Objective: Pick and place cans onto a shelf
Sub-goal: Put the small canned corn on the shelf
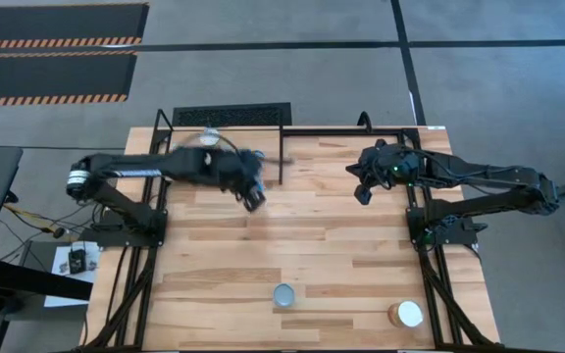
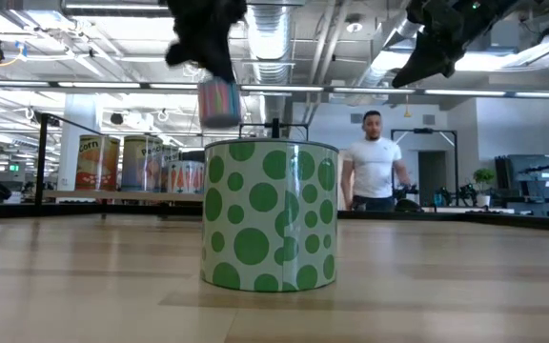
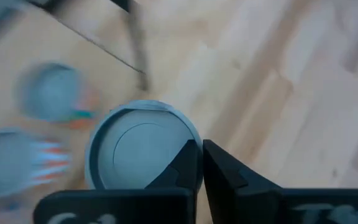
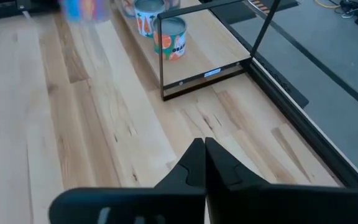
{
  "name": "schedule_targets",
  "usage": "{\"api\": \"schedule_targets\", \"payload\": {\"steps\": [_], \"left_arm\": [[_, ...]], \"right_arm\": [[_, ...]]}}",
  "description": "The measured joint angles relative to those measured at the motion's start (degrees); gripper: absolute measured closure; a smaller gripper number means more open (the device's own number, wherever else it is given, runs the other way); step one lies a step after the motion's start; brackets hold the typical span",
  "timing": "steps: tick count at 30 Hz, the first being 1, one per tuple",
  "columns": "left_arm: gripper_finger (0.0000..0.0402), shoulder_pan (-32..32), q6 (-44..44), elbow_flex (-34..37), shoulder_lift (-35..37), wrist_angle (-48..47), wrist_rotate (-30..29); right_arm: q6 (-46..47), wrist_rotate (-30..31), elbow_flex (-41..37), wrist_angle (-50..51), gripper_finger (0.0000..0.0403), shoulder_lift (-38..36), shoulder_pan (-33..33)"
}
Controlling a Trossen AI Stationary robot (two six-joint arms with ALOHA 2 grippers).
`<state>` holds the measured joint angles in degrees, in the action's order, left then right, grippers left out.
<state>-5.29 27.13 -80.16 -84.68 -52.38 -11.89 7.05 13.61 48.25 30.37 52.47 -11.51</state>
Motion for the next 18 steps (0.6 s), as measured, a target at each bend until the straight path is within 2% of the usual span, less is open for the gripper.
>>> {"api": "schedule_targets", "payload": {"steps": [3,6,8,13,18], "left_arm": [[0.0401,-4.1,-1.87,-7.8,0.02,-7.39,-3.79],[0.0401,-10.22,-5.13,-12.71,-0.76,-9.54,-6.16],[0.0401,-15.08,-7.25,-13.24,-1.23,-9.69,-5.94],[0.0401,-26.29,-12.41,-13.16,-5.33,-9.68,-1.02],[0.0401,-31.05,-15.32,-13.16,-11.15,-6.81,1.65]], "right_arm": [[0.0,0.02,0.0,-0.28,0.0394,0.0,0.0],[-0.02,0.02,0.0,-0.8,0.0394,0.0,0.0],[0.0,0.02,0.0,-0.92,0.0394,0.0,0.0],[0.44,0.02,0.02,-1.44,0.0394,0.09,0.19],[0.48,0.02,0.02,-1.78,0.0394,0.11,0.22]]}}
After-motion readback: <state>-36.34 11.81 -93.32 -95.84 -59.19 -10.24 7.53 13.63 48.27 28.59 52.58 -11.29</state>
